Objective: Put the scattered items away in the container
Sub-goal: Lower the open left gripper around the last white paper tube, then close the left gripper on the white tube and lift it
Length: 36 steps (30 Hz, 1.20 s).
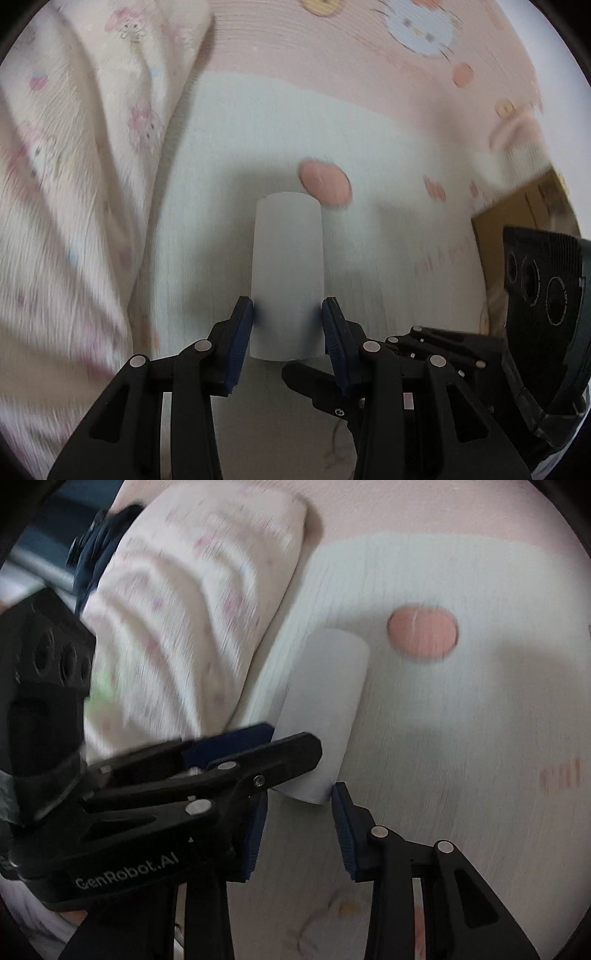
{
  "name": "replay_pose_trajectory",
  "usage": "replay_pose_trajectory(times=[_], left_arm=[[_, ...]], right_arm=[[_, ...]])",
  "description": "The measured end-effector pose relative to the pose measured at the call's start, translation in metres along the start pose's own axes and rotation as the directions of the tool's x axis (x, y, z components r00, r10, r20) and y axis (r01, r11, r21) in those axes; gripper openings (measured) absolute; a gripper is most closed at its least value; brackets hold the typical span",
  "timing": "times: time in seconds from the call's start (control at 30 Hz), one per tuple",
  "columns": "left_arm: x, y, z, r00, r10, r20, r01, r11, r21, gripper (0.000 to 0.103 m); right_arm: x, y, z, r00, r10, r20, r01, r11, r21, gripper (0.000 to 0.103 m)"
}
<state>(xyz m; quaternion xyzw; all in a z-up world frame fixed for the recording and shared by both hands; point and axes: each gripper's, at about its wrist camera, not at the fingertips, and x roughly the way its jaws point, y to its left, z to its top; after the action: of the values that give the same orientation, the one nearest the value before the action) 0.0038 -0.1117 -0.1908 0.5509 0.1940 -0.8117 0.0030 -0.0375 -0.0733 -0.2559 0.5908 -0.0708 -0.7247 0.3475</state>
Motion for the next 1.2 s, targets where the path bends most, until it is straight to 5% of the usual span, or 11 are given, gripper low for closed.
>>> replay_pose_trajectory(times=[0.17, 0.7, 0.93, 1.07, 1.2], left_arm=[[-0.006, -0.012, -0.018, 1.000, -0.006, -0.001, 0.006, 0.999, 0.054, 0.042], [0.034, -0.083, -0.001, 0.985, -0.147, -0.087, 0.156, 0.981, 0.114, 0.042], [0.060, -0.098, 0.009, 0.939, -0.306, -0.156, 0.307, 0.952, -0.016, 0.042], [0.067, -0.096, 0.010, 0.911, -0.368, -0.189, 0.359, 0.930, -0.079, 0.050], [0.066, -0.090, 0.013, 0.892, -0.409, -0.195, 0.396, 0.913, -0.103, 0.056]], right_arm=[[0.000, 0.011, -0.025, 0.998, -0.034, -0.051, 0.032, 0.999, -0.037, 0.028], [-0.044, -0.039, -0.045, 0.988, -0.154, 0.035, 0.149, 0.983, 0.106, 0.029], [-0.060, -0.062, -0.054, 0.937, -0.341, 0.070, 0.332, 0.936, 0.114, 0.030], [-0.062, -0.060, -0.051, 0.917, -0.384, 0.106, 0.374, 0.922, 0.102, 0.063], [-0.053, -0.056, -0.044, 0.906, -0.405, 0.123, 0.393, 0.913, 0.110, 0.063]])
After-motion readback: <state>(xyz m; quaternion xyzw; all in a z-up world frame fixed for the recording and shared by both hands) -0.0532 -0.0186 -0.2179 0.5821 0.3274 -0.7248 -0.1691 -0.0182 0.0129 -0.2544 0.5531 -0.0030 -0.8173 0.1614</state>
